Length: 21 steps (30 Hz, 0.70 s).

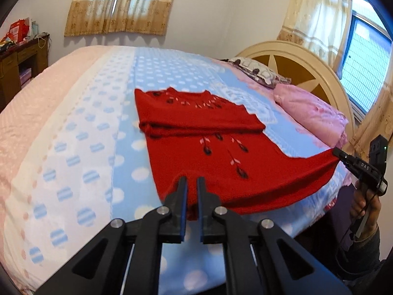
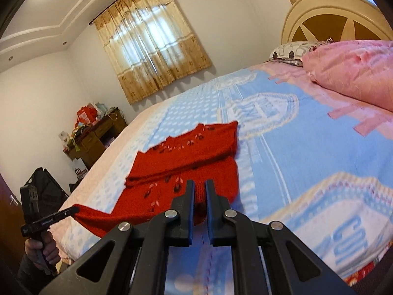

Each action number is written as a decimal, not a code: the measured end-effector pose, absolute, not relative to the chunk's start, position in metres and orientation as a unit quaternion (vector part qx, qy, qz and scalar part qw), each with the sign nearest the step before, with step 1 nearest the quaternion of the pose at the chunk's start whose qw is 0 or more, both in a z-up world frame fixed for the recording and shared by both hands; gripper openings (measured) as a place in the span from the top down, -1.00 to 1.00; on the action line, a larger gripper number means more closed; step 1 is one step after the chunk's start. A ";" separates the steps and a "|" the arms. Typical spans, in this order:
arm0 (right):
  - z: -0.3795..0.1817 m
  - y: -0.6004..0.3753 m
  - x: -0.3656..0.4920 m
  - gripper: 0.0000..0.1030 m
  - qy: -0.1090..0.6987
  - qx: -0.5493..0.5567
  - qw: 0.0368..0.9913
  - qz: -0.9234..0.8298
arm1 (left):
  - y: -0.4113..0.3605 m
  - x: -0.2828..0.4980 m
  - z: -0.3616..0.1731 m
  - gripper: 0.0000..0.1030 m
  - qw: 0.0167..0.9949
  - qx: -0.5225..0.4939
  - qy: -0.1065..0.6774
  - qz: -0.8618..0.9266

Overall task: Fold small clothes
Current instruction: 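Lift the hem with both grippers and fold it toward the collar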

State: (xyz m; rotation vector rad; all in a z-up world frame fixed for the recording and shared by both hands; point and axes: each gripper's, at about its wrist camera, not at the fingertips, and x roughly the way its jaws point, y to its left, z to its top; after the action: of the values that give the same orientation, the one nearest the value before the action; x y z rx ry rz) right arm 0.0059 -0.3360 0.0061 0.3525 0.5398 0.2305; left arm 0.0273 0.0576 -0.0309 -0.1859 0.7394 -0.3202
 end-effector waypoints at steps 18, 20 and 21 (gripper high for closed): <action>0.055 -0.322 0.128 0.85 0.263 0.128 0.952 0.092 | 0.075 0.126 0.000 0.88 0.926 -0.093 0.339 -0.138; 0.055 -0.321 0.142 0.85 0.267 0.124 0.951 0.088 | 0.075 0.136 0.001 0.88 0.926 -0.092 0.339 -0.137; 0.055 -0.320 0.148 0.85 0.270 0.121 0.951 0.086 | 0.076 0.140 0.002 0.88 0.926 -0.093 0.339 -0.137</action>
State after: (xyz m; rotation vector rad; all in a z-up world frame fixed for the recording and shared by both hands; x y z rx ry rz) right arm 0.1483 -0.3205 0.0549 0.2465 0.5479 0.1747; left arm 0.1402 0.0759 0.0017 -0.1900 0.6956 -0.2800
